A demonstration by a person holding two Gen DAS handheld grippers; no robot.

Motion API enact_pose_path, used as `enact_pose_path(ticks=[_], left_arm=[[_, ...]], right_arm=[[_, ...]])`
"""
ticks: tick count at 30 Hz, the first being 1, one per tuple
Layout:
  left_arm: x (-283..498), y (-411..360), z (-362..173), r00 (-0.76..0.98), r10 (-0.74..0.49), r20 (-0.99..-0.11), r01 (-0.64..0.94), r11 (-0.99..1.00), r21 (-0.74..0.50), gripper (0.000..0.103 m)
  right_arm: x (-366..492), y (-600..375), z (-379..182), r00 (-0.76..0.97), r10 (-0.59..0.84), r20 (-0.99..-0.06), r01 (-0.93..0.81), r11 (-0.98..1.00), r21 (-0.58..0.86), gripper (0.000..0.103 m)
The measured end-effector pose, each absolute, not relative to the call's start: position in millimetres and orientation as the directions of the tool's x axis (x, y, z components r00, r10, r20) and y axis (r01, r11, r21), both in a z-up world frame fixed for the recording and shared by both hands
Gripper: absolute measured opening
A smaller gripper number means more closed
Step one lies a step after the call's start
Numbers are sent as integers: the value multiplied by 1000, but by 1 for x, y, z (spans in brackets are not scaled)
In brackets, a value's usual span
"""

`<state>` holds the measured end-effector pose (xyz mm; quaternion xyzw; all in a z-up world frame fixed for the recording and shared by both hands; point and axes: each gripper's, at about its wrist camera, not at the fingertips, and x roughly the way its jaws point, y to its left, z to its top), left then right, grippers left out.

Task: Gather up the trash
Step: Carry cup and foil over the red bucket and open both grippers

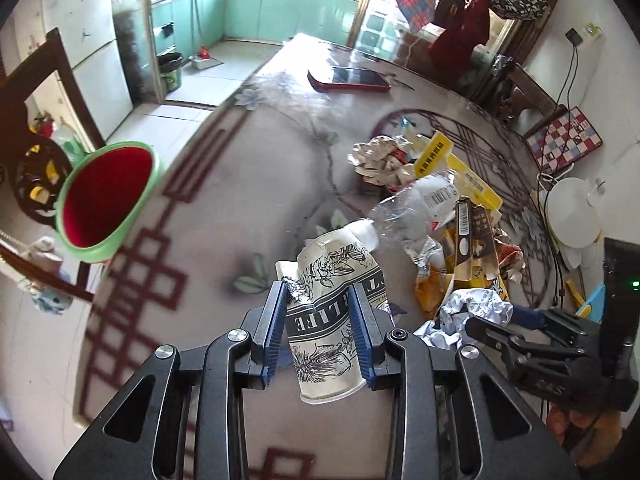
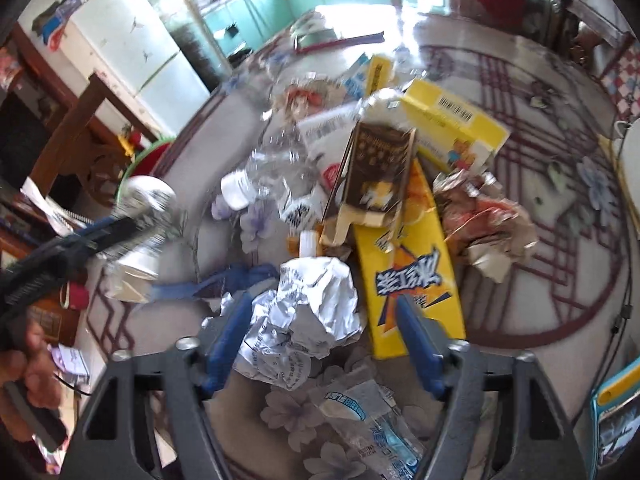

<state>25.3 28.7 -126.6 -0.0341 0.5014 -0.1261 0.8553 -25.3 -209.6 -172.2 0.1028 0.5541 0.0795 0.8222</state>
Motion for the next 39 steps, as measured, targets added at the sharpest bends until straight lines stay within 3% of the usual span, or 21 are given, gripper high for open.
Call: enact_pose_path(ticks=[4,6,14,21,39], left_arm=[[26,42,-120,491,-217,-843,165,974,-155,30],[29,53,-117,505,-207,-838,157,977,-147,30],[65,122,-109,544,-187,-818,124,982,-142,30],[114,199,-116,559,-127,-819,58,992,-115,30],[207,294,-187,450,-49,-891,-37,997,-74,30]], right_arm=[[-27,-211,-175,381,276,-882,-7,955,296,31],[-30,-211,-165,406,269,-873,0,956,295,20],[-31,-199,-92,556,251,-792,23,948,317,20],[14,-131,-55,607,250,-755,6,948,319,20],[162,85,-116,483,433,-761,-249,901,355,20]])
